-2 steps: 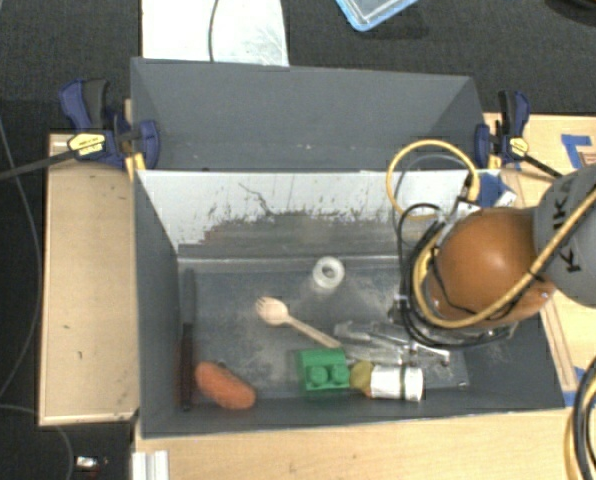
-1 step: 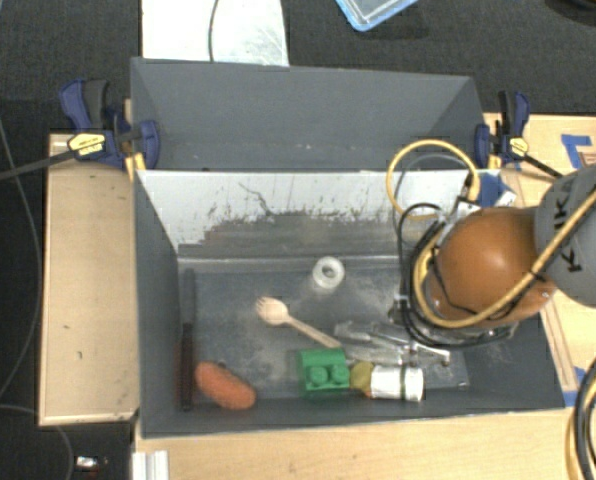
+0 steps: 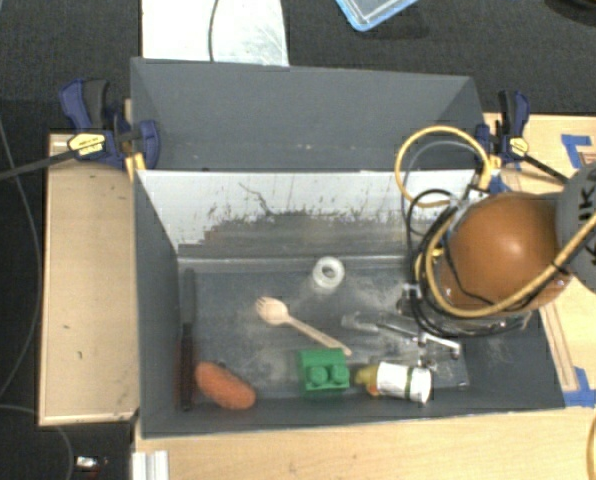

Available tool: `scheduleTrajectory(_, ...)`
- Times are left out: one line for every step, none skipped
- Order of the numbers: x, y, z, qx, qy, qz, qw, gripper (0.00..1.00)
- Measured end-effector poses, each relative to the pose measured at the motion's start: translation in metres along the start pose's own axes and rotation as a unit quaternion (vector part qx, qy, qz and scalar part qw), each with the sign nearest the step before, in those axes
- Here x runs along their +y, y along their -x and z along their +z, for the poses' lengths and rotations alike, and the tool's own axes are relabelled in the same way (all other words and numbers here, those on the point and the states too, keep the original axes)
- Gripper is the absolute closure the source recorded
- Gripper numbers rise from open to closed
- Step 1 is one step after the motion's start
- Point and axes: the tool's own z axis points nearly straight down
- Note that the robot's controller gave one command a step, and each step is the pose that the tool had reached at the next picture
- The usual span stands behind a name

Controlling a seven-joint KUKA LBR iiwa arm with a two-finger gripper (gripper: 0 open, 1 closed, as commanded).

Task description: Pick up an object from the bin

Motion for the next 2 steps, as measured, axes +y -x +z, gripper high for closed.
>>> scheduleTrajectory(0.0, 0.0, -0.03, 0.0001, 0.001, 0.001, 1.0, 1.0)
scheduleTrajectory(0.0, 0.001, -0.08, 0.0, 0.003, 0.001, 1.0, 1.0)
